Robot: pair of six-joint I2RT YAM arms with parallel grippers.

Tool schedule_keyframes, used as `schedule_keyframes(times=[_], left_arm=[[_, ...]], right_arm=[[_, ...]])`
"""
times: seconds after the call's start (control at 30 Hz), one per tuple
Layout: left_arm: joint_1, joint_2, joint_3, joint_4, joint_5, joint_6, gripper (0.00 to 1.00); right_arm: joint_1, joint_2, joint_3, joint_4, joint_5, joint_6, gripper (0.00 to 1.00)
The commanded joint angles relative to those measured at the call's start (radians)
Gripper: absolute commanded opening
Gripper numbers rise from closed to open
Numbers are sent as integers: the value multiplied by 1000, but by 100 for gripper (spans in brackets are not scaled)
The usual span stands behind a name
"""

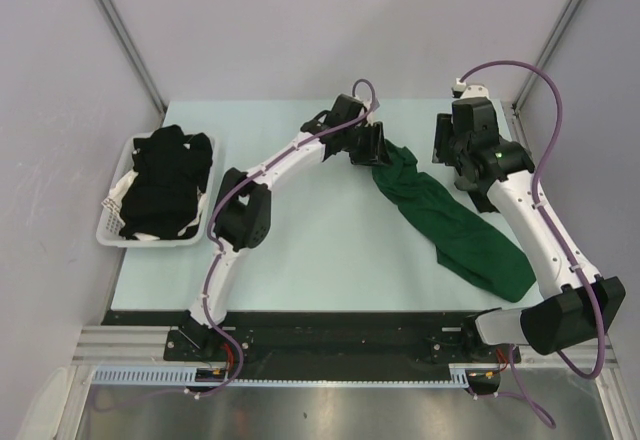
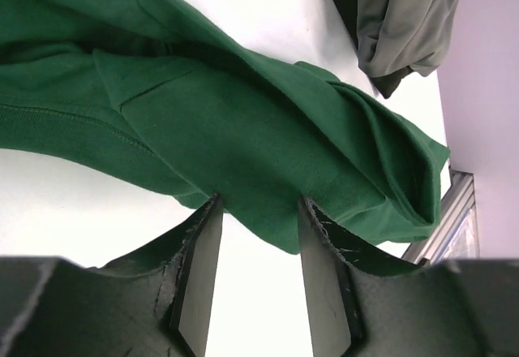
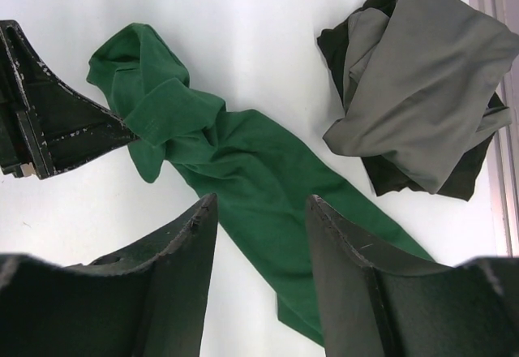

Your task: Fold and stack the t-shirts

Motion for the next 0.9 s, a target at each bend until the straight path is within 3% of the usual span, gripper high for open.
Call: schedule_keyframes(times=[0.0,0.5,0.67,0.87], left_arm=[[3,-15,16,22,27,-16,47],[-16,-33,-68,-1,-21,35,50],[-19,-16,-45,8,-25,24,43],[-20,-4,-25,13,-37,18,29]], right_arm=[[-2,-7,0,26,-5,-6,53],[-4,-17,0,30,-15,-9,53],[-4,-17,2,26,-15,-11,53],[-4,-20,0,27,-26,-11,53]])
